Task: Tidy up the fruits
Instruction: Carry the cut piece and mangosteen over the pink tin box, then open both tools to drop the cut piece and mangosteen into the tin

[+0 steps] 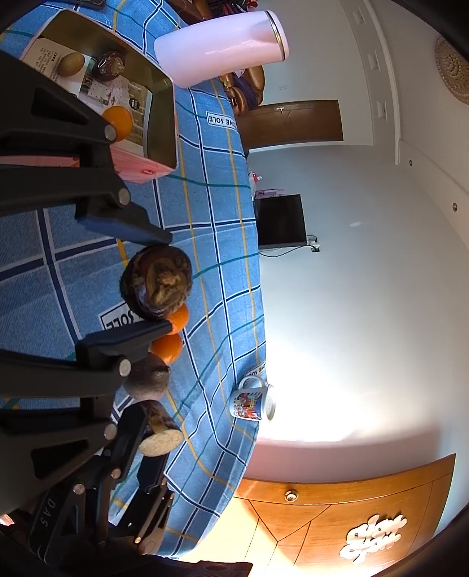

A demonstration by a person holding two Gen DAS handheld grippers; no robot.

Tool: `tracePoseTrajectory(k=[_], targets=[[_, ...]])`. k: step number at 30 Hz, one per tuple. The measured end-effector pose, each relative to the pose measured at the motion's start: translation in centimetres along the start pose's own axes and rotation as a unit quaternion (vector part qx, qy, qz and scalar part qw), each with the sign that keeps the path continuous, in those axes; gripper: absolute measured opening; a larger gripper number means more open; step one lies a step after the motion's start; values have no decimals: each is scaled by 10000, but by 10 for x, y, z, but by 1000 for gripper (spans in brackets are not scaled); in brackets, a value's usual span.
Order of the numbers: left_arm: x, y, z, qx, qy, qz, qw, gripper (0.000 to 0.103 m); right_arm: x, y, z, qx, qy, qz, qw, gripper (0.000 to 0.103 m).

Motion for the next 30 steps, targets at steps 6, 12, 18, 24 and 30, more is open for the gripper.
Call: tracePoseTrajectory(k=[6,12,18,24,30], targets=[[1,-4,-1,23,47,-104,9999,44,1,-3,0,24,-26,-97,9999,36],[7,-12,2,4,45,-178,9998,44,3,-5,2,-11,-87,-138,9999,36],[10,-25,31,189,-179,-222,9994,44,12,-1,5,50,-25,-18,10000,36],[9,-29,82,638,-449,-138,9969,44,32,18,32,461,-163,127,9987,36],[-4,-18,147,1104,-745,287,9907,44,55,60,79,1042,-348,450,9929,36]])
Point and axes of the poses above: each gripper's, at about its wrist camera, not at the fingertips, and y roughly the way its jaws point, z to its left, x to its top, the point moved 10 cm from there along y, roughly the way its jaws point, and after that the axes turned 5 degrees about x, right-handed, at the moved point
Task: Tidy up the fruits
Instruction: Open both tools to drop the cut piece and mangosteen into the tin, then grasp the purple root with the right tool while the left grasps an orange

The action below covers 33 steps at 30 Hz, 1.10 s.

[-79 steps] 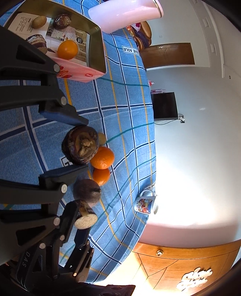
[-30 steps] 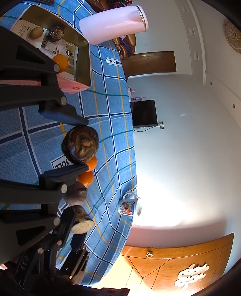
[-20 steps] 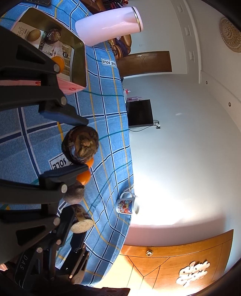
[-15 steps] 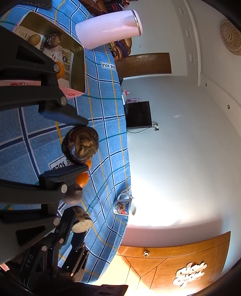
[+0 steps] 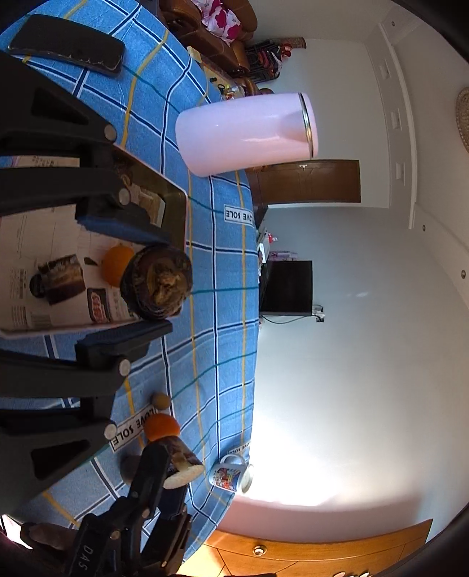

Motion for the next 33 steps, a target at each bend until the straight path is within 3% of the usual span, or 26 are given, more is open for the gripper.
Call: tracePoseTrajectory(k=[7,12,22,24,26,27,33], targets=[[-10,27,48,288,-272,449,9982,44,12,64,32,431,-129,460,9979,36],[-18,39,60,288,-366,706,9964,44,7,97,53,554,-285,805,9948,36],[-22,44,68,448,-325,855,9948,44,-14,136,71,644,-326,1498,9861,36],[-20,41,70,542,-345,784,9949,46,-16,136,72,662,-277,1516,9858,37],[-18,37,68,552,-369,720,9952,56,-15,129,70,599,-247,1426,9877,52],[-16,35,66,543,-391,681,9954,58,-12,123,67,555,-225,1350,9890,55],[-5,16,31,224,-272,427,9985,67,-8,62,27,32,-225,983,9949,57]])
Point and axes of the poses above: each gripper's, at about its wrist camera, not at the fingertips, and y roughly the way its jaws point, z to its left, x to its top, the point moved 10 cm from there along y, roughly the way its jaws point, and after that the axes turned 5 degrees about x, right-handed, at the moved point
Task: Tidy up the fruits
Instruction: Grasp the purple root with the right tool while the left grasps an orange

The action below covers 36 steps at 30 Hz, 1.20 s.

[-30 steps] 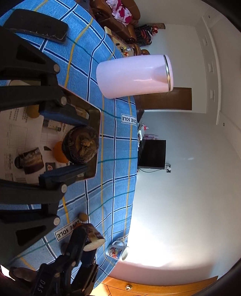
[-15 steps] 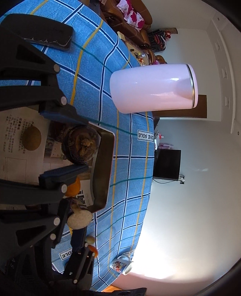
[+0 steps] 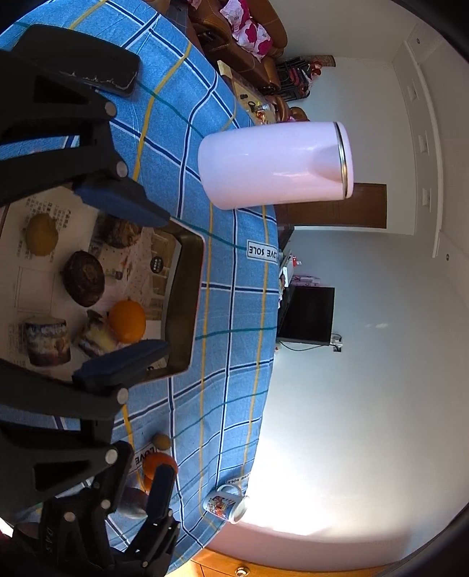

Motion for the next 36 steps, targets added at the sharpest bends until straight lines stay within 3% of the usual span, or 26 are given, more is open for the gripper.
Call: tracePoseTrajectory(k=[4,7,11,19,22,28,36], targets=[[2,-8,-42,-339,260,-51,9991,67,-26,-46,-57,-855,210,-40,9961,66],[0,-10,-76,-603,501,0,9969,69,-49,-68,-100,-1338,489,145,9897,67],[-3,-10,-114,-822,820,69,9932,69,-72,-70,-131,-1468,803,474,9848,67],[-12,8,-153,-959,1197,341,9876,69,-96,-39,-140,-960,1312,944,9822,66],[-14,12,-165,-1036,1291,404,9854,69,-96,-35,-138,-713,1408,1020,9822,52],[-13,18,-188,-1140,1484,447,9813,69,-82,-52,-153,-795,1701,603,9804,51],[-19,39,-217,-1271,1512,666,9780,69,-69,-63,-188,-1412,1856,344,9718,51]])
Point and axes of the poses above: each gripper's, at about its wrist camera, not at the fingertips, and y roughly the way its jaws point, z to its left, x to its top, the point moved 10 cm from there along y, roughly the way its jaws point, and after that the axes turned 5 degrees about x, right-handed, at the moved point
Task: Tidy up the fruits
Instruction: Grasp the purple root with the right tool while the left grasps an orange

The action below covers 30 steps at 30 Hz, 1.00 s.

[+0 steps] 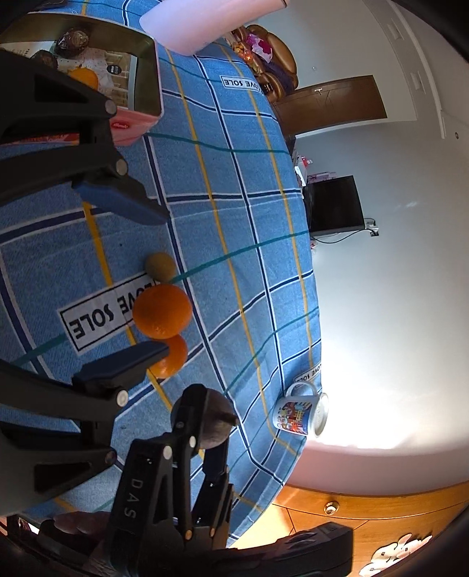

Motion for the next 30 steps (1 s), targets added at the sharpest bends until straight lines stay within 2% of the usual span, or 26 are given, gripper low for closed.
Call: tracePoseTrajectory(k=[12,16,19,21,26,30], targets=[[2,32,-12,-119,-145,285,9994,66,-6,9,-21,-161,327,-69,9993,52],[0,44,-17,-210,-109,528,9983,58,-6,9,-22,-69,383,-74,9992,52],[0,43,-23,-197,39,509,9985,43,-5,8,-20,-72,319,-103,9994,52],[0,42,-25,-129,124,474,9987,43,-6,9,-20,-67,314,-93,9994,52],[0,37,-24,-330,-1,434,9985,42,-4,4,-18,56,331,-215,9992,52],[5,26,-23,-341,-11,156,9993,42,0,-4,-15,152,288,-431,9985,52]])
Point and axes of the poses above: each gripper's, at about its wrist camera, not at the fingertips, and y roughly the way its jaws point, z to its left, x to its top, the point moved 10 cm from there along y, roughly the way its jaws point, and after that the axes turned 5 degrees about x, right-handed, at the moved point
